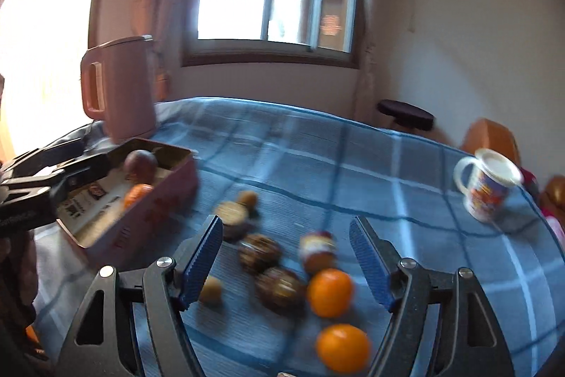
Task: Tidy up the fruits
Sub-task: 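Grasp a small brown round fruit with the left tool while the right tool grasps another orange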
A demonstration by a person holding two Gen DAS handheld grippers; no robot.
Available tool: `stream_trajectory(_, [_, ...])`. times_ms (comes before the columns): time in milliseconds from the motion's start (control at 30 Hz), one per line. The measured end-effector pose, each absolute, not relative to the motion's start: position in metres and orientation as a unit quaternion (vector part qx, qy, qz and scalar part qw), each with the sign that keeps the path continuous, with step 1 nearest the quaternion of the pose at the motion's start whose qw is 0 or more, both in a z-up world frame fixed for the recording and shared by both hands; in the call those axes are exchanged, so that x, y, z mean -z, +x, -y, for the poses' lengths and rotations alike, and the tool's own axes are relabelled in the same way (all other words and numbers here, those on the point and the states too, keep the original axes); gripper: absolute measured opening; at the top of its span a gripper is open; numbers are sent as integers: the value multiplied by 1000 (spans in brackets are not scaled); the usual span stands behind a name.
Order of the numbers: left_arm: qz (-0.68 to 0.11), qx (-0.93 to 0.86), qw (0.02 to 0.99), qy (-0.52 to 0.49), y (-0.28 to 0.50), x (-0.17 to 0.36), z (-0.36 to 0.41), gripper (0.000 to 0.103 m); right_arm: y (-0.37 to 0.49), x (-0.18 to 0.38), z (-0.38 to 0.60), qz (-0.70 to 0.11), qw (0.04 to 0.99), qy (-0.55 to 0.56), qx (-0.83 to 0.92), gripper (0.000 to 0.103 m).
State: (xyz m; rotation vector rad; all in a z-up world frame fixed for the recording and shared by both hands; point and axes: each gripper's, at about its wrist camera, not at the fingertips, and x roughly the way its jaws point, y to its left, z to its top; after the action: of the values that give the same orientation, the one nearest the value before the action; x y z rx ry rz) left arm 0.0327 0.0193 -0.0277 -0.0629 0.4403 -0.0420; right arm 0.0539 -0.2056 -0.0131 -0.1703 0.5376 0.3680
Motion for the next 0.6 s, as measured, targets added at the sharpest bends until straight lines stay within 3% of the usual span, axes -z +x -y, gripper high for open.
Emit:
stream_trajectory(400, [-303, 107, 946, 33, 56, 51, 62, 83, 48, 39, 253, -345, 917, -84, -183, 75])
stream_trajectory(533, [-338, 131, 931, 44, 62, 60, 73, 71, 50, 48, 253, -367, 908, -87, -182, 75])
stream_trajectory(600, [-349, 143, 925, 48, 65, 63, 77, 64, 51, 52, 253, -380, 902, -87, -185, 64])
